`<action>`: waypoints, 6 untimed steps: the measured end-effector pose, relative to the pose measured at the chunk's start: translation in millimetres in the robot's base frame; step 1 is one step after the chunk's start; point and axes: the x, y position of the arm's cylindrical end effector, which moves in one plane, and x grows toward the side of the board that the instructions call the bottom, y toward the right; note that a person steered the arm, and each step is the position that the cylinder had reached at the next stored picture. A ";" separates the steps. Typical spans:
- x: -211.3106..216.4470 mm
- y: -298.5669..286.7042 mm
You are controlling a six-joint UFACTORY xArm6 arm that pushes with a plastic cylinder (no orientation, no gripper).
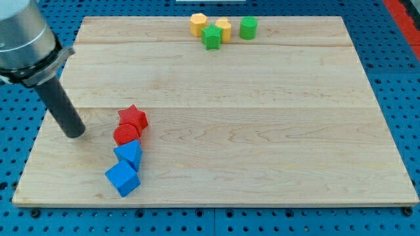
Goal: Separate red star from red circle
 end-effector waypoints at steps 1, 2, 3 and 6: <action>5.9 47.0; -6.2 56.9; -17.0 69.1; -51.7 116.6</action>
